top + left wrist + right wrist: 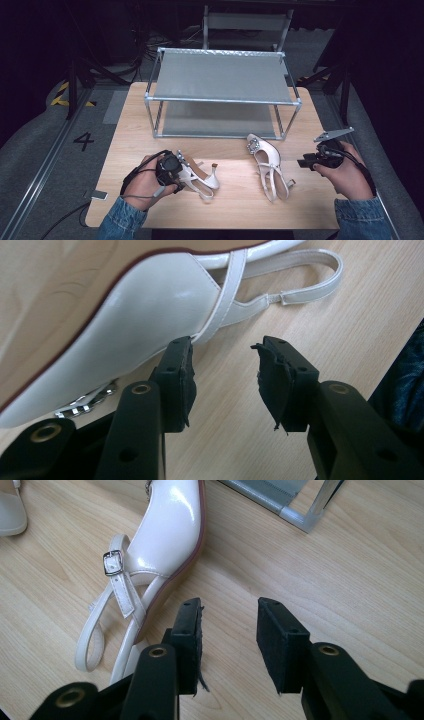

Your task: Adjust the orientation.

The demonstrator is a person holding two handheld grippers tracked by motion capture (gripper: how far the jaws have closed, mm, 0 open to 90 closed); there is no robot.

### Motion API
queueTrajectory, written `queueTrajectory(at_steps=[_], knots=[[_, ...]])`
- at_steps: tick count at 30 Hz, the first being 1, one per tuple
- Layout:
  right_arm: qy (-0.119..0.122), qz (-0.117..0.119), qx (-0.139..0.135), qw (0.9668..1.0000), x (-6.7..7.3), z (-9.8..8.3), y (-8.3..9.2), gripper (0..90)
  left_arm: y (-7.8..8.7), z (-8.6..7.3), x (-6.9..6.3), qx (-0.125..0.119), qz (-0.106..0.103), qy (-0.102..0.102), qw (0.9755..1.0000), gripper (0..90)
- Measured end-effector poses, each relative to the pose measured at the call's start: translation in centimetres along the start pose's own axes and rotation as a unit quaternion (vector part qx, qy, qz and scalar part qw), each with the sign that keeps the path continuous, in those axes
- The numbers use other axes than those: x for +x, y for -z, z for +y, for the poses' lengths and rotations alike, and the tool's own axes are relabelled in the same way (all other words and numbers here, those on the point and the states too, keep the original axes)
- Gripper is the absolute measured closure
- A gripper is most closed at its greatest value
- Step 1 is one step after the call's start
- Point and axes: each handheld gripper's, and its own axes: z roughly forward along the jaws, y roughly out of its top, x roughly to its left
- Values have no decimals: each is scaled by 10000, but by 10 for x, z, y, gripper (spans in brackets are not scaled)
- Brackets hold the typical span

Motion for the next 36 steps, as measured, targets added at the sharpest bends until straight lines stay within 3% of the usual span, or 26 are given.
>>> queueTrajectory(at_steps=[3,5,8,13,21,23,26,31,36], knots=[[5,30,9,10000,2,0,-1,626,-7,2,0,80,-5,-10,10000,569],[30,50,32,10000,2,-1,-2,623,-13,2,-1,264,36,59,9996,565],[54,74,66,9999,4,-1,-4,619,-21,1,1,434,-62,166,9989,559],[81,91,86,9999,4,-1,-5,616,-27,0,5,462,-34,303,9985,553],[106,114,121,9998,6,-1,-8,608,-32,3,10,151,127,587,9981,526],[95,119,142,9998,6,-1,-8,607,-33,3,10,48,281,629,9976,481],[93,118,142,9998,6,-2,-8,604,-33,5,10,-74,420,662,9969,485],[119,113,149,9998,6,-3,-9,601,-29,8,11,-304,467,693,9960,584],[122,107,164,9997,7,-4,-9,601,-31,12,12,-327,521,686,9957,669]])
